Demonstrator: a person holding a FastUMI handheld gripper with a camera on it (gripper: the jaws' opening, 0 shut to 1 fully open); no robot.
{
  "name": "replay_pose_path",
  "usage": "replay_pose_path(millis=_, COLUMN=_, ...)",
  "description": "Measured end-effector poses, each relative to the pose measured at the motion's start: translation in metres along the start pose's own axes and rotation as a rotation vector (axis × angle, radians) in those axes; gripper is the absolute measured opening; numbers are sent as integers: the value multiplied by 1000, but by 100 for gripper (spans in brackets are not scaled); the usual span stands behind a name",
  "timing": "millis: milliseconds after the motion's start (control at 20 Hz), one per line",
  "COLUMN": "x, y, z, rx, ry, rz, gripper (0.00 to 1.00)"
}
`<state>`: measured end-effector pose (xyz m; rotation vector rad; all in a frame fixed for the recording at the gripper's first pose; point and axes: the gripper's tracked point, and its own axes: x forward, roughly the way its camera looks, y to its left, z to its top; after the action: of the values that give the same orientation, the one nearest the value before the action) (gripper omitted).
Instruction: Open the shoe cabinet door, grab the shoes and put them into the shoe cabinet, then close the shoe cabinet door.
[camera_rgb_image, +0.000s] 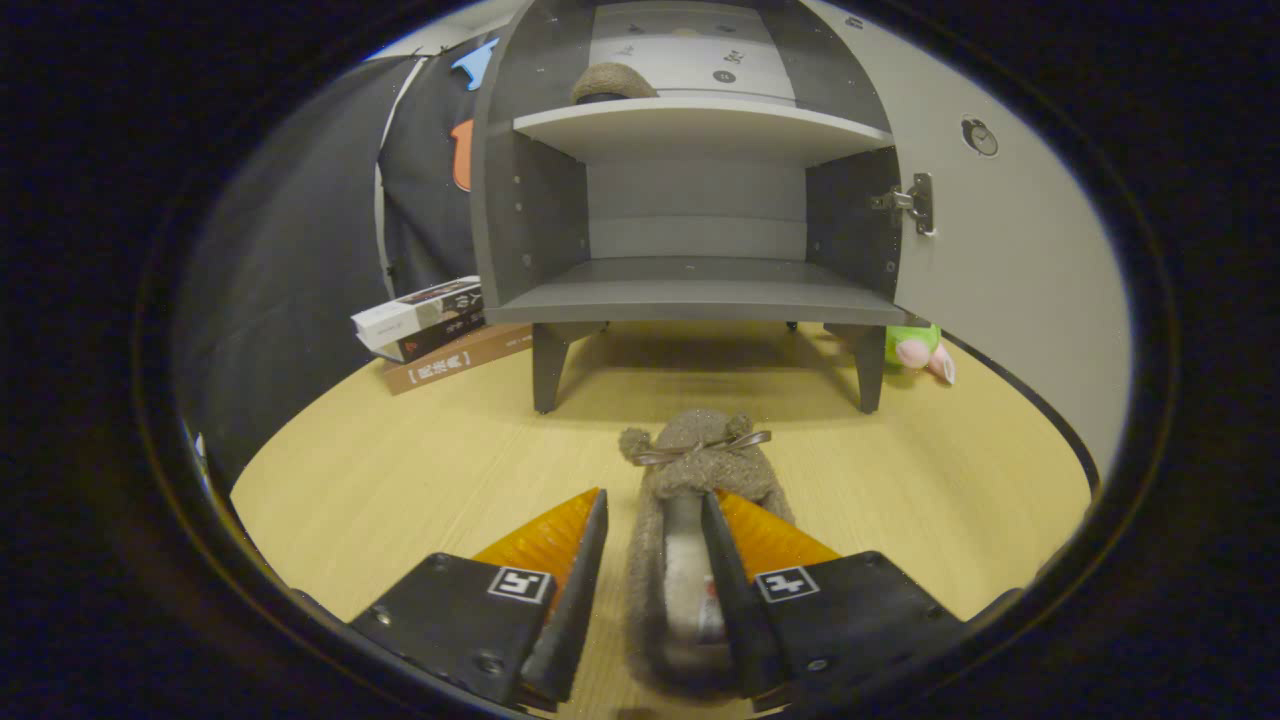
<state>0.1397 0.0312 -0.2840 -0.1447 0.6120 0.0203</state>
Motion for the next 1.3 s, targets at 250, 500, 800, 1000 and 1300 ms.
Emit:
replay_pose_path(millis=250, x=-8, y=3, z=7, rx=67, ry=-31, rz=40, gripper=30)
replay_pose_path(millis=500, x=-29, y=3, z=32, rx=55, ry=-197, rz=21, gripper=12)
replay_pose_path(millis=800, x=-100, y=-2, z=85, rx=-22, ry=-325, rz=-5, gripper=11)
replay_pose_path(millis=1000, x=-162, y=-5, z=130, rx=-17, ry=-398, rz=18, gripper=11)
replay_pose_path(millis=1300, x=-237, y=0, z=209, rx=-19, ry=-511, rz=49, gripper=11)
